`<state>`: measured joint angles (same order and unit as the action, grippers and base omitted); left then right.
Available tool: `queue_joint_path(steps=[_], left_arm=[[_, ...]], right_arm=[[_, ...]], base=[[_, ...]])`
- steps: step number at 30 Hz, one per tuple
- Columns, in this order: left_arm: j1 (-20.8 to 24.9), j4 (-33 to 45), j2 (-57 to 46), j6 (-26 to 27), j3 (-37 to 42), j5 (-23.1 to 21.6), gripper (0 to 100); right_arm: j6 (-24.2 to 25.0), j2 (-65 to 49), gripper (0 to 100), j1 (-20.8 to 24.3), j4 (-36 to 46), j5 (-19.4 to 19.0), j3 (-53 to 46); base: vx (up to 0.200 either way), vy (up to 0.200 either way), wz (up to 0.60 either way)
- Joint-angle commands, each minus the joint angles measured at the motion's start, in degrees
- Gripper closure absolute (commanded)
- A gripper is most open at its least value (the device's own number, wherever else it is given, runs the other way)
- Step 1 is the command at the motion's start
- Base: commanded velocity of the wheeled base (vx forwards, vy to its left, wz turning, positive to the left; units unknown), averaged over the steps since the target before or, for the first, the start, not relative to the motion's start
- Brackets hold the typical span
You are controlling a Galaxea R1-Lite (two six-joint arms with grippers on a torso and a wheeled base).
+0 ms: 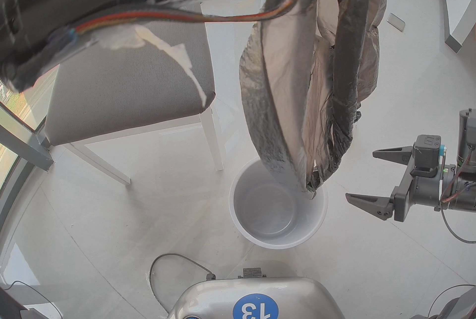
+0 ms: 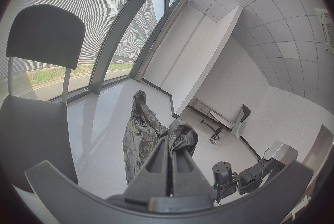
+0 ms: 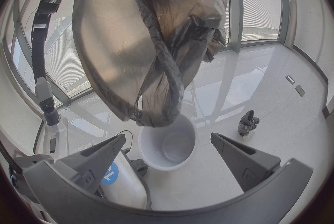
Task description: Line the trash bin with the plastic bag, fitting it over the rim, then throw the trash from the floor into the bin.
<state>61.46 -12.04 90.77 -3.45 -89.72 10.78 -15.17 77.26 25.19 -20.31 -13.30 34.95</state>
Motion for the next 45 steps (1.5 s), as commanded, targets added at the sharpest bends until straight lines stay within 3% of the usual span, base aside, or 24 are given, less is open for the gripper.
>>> queue_joint_path(steps=[1,8,15,23,24,30,37,45], left_arm=[[0.1,-0.4,0.3,-0.2,-0.2,0.0,100],[0.2,-0.7,-0.2,-0.2,-0.5,0.0,100],[0.3,-0.8,0.4,-0.9,-1.6,0.0,100],[0.7,-0.8,1.4,-0.9,-3.1,0.0,100],[0.7,-0.8,1.4,-0.9,-3.1,0.0,100],[0.6,-0.9,1.8,-1.4,-3.6,0.0,100],[0.1,-0.6,3.0,-2.3,-3.5,0.1,100],[-4.1,1.0,3.4,-2.4,6.8,0.9,100]], right_arm=[[0.2,5.6,0,0.9,-0.3,-0.1,4.9],[0.7,13.3,0,1.2,-4.3,0.0,12.7],[5.0,18.4,0,4.6,-7.2,0.5,16.8],[4.4,23.8,0,4.4,-12.6,0.7,18.8],[4.5,24.5,100,4.4,-13.7,0.9,19.2],[5.1,26.7,100,4.4,-15.9,3.3,20.8],[5.2,25.6,100,4.5,-17.5,3.5,18.3],[5.4,16.2,100,5.8,-17.0,3.3,7.1]], base=[[0.0,0.0,0.0],[0.0,0.0,0.0],[0.0,0.0,0.0],[0.0,0.0,0.0],[0.0,0.0,0.0],[0.0,0.0,0.0],[0.0,0.0,0.0],[0.0,0.0,0.0]])
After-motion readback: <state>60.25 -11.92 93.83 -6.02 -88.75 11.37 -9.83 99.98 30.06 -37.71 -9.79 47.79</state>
